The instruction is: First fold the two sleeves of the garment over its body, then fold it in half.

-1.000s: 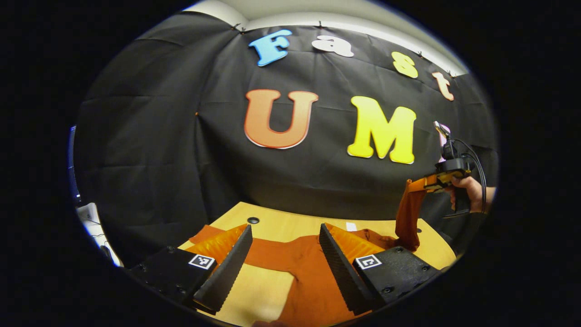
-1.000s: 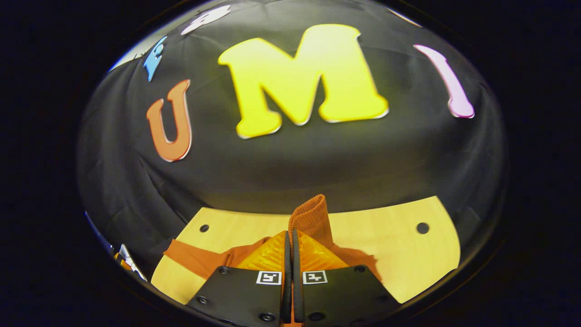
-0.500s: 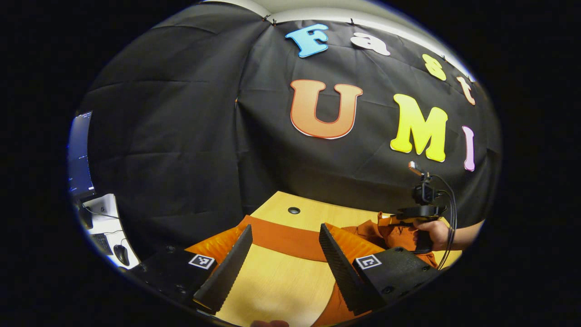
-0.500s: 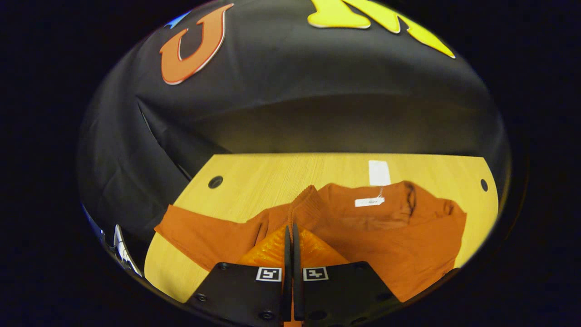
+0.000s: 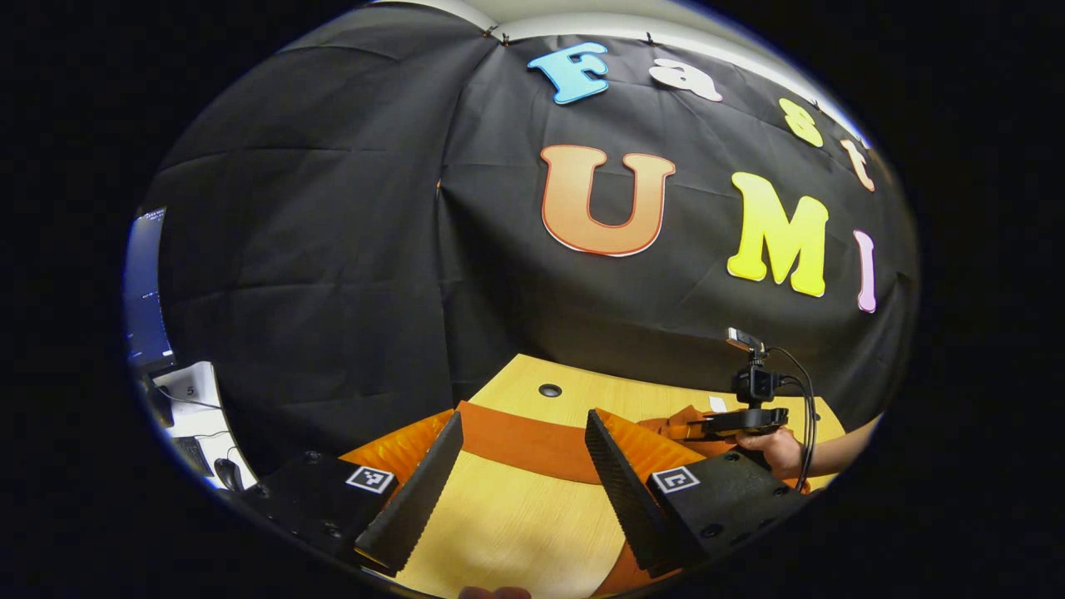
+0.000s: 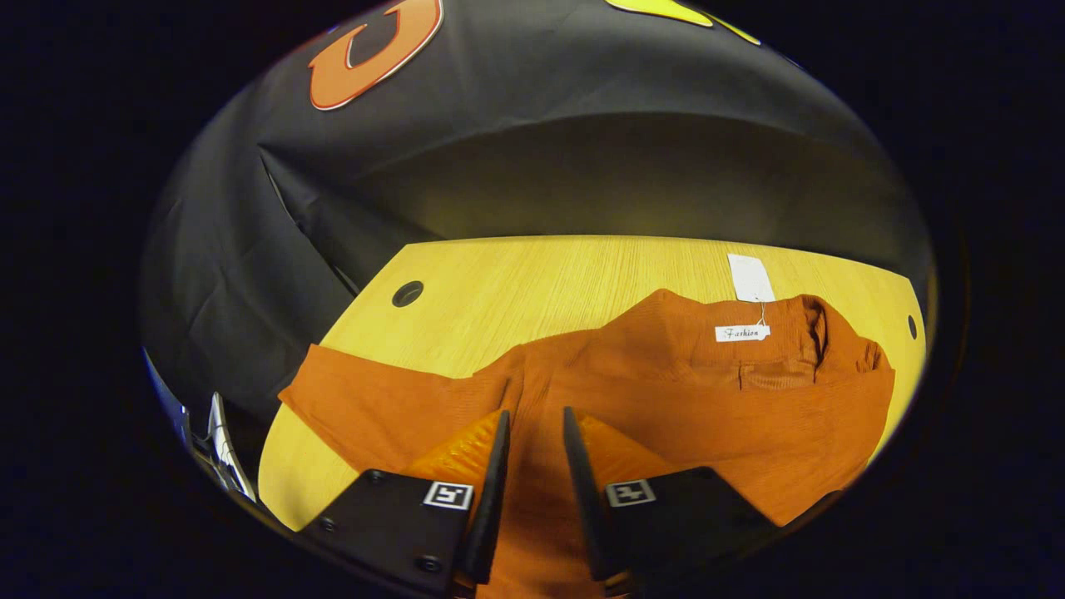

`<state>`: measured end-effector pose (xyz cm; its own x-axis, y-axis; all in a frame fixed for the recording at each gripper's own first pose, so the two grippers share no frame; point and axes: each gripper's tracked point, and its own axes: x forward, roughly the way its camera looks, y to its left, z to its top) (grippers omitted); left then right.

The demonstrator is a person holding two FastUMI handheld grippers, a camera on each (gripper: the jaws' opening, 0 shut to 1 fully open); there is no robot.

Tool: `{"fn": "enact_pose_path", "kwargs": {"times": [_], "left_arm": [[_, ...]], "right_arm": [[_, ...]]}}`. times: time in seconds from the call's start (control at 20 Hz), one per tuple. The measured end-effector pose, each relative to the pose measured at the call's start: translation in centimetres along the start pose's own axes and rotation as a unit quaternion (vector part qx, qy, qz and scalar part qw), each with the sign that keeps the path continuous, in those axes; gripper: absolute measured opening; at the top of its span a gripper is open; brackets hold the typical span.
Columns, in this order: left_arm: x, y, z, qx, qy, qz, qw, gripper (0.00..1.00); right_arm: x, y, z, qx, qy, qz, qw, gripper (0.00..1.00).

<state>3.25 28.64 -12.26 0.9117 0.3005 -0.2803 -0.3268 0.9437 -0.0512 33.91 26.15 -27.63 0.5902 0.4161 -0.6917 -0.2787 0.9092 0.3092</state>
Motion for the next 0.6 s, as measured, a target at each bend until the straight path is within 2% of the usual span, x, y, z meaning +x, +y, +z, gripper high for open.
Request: {"fn": "enact_pose_path", "kwargs": {"times": [0.05,0.1,0.15,0.2,0.25,0.3,0.35,0.45,0.6], "left_arm": [[0.4,0.0,0.0,0.0,0.001,-0.002,1.0,0.96],[1.0,0.0,-0.1,0.0,0.0,-0.004,1.0,0.97],[1.7,0.1,-0.3,0.0,-0.001,-0.006,1.0,0.96],[2.4,0.4,-0.4,-0.001,-0.001,-0.008,1.0,0.96],[3.3,0.6,-0.4,-0.004,-0.003,-0.011,1.0,0.96],[4.0,0.8,-0.6,-0.006,-0.004,-0.014,1.0,0.96],[5.0,1.2,-0.8,-0.005,-0.001,-0.016,1.0,0.96],[7.0,2.1,-1.2,-0.009,0.004,-0.028,1.0,0.96],[10.6,4.6,-2.3,-0.023,0.022,-0.035,0.999,0.96]], "right_arm": [[0.2,-0.3,0.1,0.004,-0.01,0.003,1.0,0.51],[-0.1,-0.6,0.3,0.007,-0.022,0.007,1.0,0.51],[-0.5,-0.7,0.5,0.01,-0.035,0.012,0.999,0.54],[-1.4,-0.9,1.0,0.015,-0.051,0.014,0.998,0.66],[-2.7,-0.9,1.5,0.017,-0.064,0.02,0.998,0.63],[-4.3,-0.9,2.0,0.014,-0.074,0.023,0.997,0.75],[-6.4,-0.8,2.4,0.012,-0.087,0.022,0.996,0.72],[-10.3,-0.5,3.2,-0.007,-0.114,0.018,0.993,0.89],[-15.7,0.3,1.9,-0.038,-0.122,0.033,0.991,0.9]]}}
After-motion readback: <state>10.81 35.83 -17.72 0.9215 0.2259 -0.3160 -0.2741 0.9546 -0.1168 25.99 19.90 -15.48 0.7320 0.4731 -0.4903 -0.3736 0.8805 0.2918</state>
